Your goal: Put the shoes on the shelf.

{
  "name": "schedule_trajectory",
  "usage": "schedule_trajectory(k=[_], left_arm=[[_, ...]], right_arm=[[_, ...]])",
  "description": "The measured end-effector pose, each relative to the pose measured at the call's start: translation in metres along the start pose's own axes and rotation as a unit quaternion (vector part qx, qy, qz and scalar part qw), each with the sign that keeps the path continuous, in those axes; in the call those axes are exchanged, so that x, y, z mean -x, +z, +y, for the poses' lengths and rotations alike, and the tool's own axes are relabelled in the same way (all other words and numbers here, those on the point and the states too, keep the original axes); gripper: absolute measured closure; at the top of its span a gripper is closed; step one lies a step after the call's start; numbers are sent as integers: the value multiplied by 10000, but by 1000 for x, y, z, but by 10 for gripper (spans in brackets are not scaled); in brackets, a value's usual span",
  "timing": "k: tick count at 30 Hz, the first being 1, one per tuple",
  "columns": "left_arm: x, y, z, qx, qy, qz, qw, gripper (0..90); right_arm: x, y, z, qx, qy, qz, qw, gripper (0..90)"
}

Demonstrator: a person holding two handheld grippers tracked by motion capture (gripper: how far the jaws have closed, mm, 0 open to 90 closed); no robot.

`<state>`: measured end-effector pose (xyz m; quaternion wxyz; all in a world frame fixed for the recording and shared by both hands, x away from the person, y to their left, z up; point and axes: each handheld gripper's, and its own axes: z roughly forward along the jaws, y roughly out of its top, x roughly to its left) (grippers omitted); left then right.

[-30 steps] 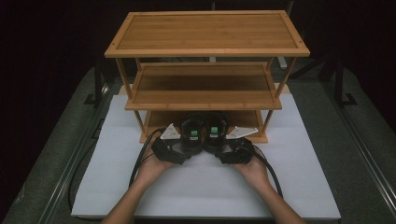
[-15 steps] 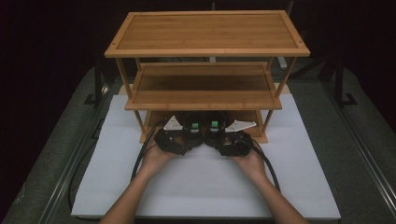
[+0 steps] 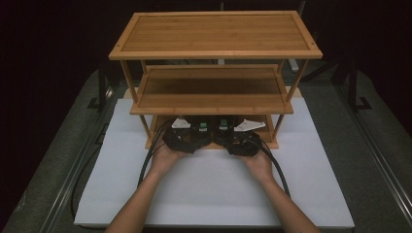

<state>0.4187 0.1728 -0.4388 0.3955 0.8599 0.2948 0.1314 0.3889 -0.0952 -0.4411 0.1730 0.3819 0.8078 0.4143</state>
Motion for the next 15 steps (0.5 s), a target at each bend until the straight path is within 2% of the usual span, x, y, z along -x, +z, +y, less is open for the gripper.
schedule_trajectory(k=[1,3,5,6,9,11,12,15], left_arm=[[-2,0,1,-57,37,18,10000,208],[-4,1,1,-103,-34,60,9999,212],[-7,3,0,-43,-125,62,9999,215],[-8,4,-1,14,-233,55,9997,215],[-10,4,-2,31,-255,16,9997,215],[-10,4,-2,24,-281,13,9996,215],[-10,4,-2,27,-275,26,9996,215],[-10,4,-2,26,-283,4,9996,215]], right_arm=[[1,1,1,-12,7,9,10000,388],[2,2,6,-62,-30,1,10000,384],[0,4,9,-115,21,1,9999,382],[-1,4,10,-131,70,26,9999,382],[4,8,11,-129,-2,-88,9999,385],[5,10,10,-179,57,-139,9997,392],[8,10,9,-141,109,-71,9998,385],[9,10,8,-172,7,-140,9998,391]])
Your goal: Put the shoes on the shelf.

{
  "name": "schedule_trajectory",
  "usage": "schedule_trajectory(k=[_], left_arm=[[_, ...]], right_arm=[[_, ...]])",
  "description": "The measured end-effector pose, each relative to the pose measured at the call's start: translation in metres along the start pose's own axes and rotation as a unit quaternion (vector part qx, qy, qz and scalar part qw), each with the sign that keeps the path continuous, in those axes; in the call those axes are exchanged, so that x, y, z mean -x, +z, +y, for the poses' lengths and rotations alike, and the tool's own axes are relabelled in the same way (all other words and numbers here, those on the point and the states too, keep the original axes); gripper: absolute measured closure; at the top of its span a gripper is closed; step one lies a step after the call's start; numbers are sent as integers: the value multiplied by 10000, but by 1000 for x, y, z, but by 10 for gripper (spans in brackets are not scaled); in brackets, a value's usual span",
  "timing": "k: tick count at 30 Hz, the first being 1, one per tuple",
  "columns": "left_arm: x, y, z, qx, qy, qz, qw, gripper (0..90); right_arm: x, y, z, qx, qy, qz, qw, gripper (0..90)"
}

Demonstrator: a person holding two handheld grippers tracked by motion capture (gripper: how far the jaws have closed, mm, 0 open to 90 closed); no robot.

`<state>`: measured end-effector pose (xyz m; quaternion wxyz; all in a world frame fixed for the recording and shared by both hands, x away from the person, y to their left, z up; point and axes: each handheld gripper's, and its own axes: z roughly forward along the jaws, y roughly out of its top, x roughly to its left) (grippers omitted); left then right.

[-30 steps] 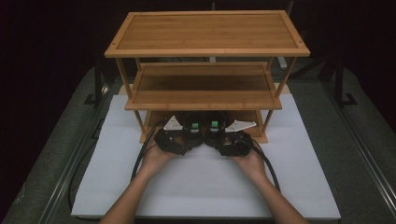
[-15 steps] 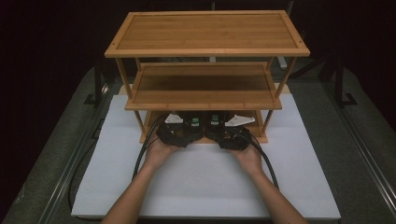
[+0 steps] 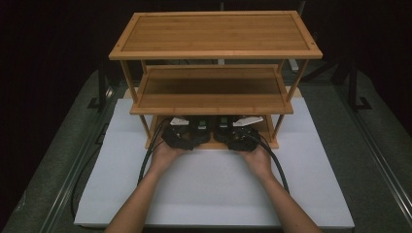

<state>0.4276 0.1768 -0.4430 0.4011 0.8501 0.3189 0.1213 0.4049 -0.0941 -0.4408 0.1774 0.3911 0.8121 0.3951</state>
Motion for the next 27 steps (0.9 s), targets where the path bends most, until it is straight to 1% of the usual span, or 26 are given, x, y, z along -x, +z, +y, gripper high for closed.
schedule_trajectory(k=[2,3,6,7,8,9,10,11,12,13,14,15,16,17,19,20,22,24,25,27], left_arm=[[1,-2,1,-36,-18,84,10000,215],[2,-4,1,-33,-14,76,10000,215],[4,-8,2,-27,6,3,10000,210],[5,-11,3,-19,6,-4,10000,207],[7,-13,4,-28,6,-7,10000,203],[8,-16,4,-38,16,-32,10000,198],[10,-17,4,-48,1,-33,10000,196],[12,-19,4,-92,34,-103,9999,192],[13,-21,4,-71,84,-98,9999,190],[15,-24,3,-109,120,-89,9998,190],[16,-26,2,-175,172,-111,9996,188],[16,-28,1,-205,177,-110,9996,184],[17,-30,0,-219,177,-102,9996,182],[19,-32,-2,-191,99,-121,9997,177],[19,-36,-5,-178,183,-93,9996,167],[20,-39,-6,-189,194,-105,9996,165],[22,-42,-8,-195,172,-112,9996,144],[24,-44,-10,-194,170,-120,9996,134],[24,-45,-11,-228,165,-123,9995,121],[25,-49,-12,-258,162,-140,9994,91]], right_arm=[[-3,-1,0,52,100,55,9999,393],[-2,-2,0,62,44,47,10000,388],[-2,-7,0,93,18,95,9999,375],[0,-9,-1,43,-140,40,9999,371],[-5,-12,0,73,89,255,9996,365],[-5,-13,-1,75,7,226,9997,363],[-6,-16,-2,88,9,244,9997,363],[-6,-18,-3,90,-35,239,9997,358],[-6,-20,-5,90,-20,267,9996,346],[-6,-22,-7,68,-13,266,9996,333],[-5,-25,-9,-5,-8,270,9996,301],[-4,-27,-10,-65,16,294,9995,273],[-4,-28,-11,-78,31,312,9995,268],[-4,-31,-12,-79,40,321,9994,267],[-2,-37,-15,-48,25,312,9995,242],[-1,-40,-17,-62,31,317,9995,231],[1,-46,-20,-76,46,327,9994,204],[2,-51,-23,-149,78,354,9992,167],[3,-53,-25,-163,77,332,9993,166],[3,-59,-29,-119,74,322,9994,133]])
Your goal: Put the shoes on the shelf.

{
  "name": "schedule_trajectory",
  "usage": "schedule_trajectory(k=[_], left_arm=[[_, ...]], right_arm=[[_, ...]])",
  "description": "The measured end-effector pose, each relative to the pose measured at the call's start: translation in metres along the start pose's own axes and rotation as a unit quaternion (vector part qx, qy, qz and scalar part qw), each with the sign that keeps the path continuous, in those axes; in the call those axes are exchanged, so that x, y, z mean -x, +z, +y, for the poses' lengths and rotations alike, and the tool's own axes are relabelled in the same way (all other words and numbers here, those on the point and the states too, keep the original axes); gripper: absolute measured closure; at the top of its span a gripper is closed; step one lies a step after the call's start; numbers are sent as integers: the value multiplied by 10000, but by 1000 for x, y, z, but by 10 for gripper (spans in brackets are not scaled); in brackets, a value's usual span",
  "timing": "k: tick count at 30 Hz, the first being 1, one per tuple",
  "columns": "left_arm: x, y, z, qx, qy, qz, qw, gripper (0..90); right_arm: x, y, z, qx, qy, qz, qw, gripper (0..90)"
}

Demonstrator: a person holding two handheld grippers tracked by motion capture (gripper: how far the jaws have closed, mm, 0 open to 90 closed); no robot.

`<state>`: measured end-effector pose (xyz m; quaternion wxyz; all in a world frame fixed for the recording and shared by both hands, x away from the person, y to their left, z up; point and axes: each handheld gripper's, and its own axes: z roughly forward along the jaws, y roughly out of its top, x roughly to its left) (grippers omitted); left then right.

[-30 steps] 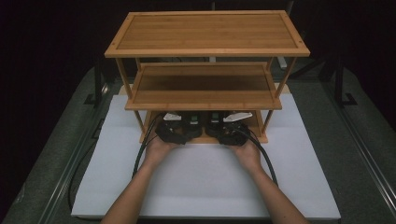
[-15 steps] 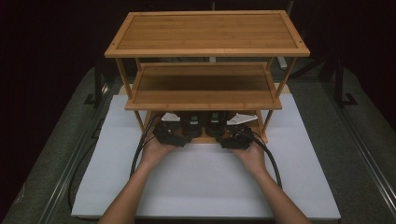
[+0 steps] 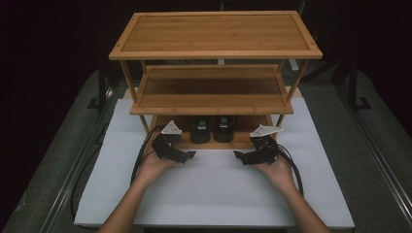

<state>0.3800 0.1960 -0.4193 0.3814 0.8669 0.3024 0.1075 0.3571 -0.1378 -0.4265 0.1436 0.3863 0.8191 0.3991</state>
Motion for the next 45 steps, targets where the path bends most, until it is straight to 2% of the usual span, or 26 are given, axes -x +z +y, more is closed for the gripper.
schedule_trajectory(k=[2,3,7,9,11,14,20,25,32,36,45], left_arm=[[2,-6,-2,31,28,40,10000,74],[3,-10,-3,47,44,43,10000,71],[7,-22,-10,101,81,62,9999,71],[8,-28,-16,60,80,90,9999,70],[8,-34,-21,-7,40,74,10000,0],[8,-45,-31,28,43,105,9999,0],[8,-69,-56,93,-120,225,9996,0],[8,-84,-78,-1,-281,328,9991,0],[11,-97,-104,-110,-350,467,9982,0],[13,-102,-113,-152,-298,553,9979,0],[16,-109,-133,-314,-342,762,9960,0]], right_arm=[[2,-6,-4,28,14,49,10000,132],[2,-9,-6,3,31,-10,10000,114],[3,-21,-13,62,50,70,9999,39],[5,-27,-18,-1,73,18,10000,22],[5,-34,-24,-85,55,-195,9998,17],[8,-41,-32,-14,51,-266,9996,18],[15,-55,-48,42,140,-348,9993,17],[19,-66,-59,92,174,-422,9989,18],[25,-81,-78,90,258,-476,9985,18],[26,-90,-91,33,263,-570,9980,18],[31,-105,-114,-146,414,-698,9966,18]])
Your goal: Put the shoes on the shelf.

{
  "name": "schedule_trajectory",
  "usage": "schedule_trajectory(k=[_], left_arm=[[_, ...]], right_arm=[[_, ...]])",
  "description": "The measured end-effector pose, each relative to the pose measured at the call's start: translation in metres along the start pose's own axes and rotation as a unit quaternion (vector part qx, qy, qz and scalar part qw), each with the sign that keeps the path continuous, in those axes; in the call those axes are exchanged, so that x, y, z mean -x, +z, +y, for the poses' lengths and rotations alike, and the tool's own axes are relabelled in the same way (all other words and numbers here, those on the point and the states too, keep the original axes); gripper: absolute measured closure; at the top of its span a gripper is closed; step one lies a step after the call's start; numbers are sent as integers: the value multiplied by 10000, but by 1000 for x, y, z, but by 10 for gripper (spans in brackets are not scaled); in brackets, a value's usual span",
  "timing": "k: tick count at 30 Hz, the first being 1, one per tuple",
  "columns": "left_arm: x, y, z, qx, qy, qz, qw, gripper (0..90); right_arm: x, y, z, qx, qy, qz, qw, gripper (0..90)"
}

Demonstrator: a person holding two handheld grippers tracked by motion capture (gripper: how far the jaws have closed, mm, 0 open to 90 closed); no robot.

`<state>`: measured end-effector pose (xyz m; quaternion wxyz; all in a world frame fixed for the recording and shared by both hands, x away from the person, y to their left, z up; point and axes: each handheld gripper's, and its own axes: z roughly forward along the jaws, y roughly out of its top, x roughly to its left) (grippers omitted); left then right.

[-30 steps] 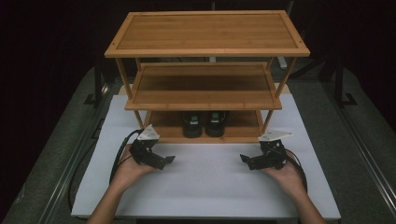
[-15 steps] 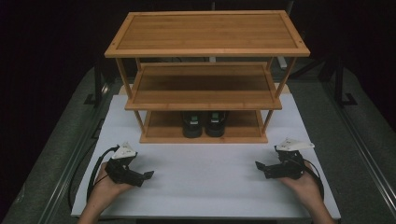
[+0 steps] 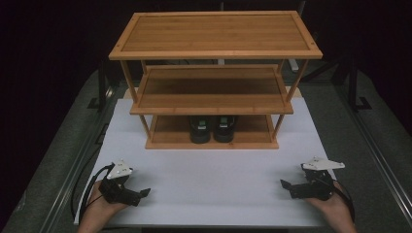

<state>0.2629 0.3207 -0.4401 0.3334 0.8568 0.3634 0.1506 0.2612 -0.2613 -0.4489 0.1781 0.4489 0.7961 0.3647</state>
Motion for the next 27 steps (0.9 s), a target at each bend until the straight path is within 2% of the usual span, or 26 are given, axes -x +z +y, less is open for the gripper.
schedule_trajectory(k=[2,7,14,27], left_arm=[[-2,-1,-5,-47,16,66,10000,0],[-5,-2,-14,-75,-83,80,9999,0],[-8,-1,-17,56,-106,51,9999,0],[-7,-1,-18,74,-85,77,9999,0]], right_arm=[[2,-3,-5,-49,14,-40,10000,18],[6,-7,-14,-139,35,-143,9998,18],[7,-4,-15,-313,10,-182,9993,18],[7,-4,-15,-311,14,-182,9993,18]])
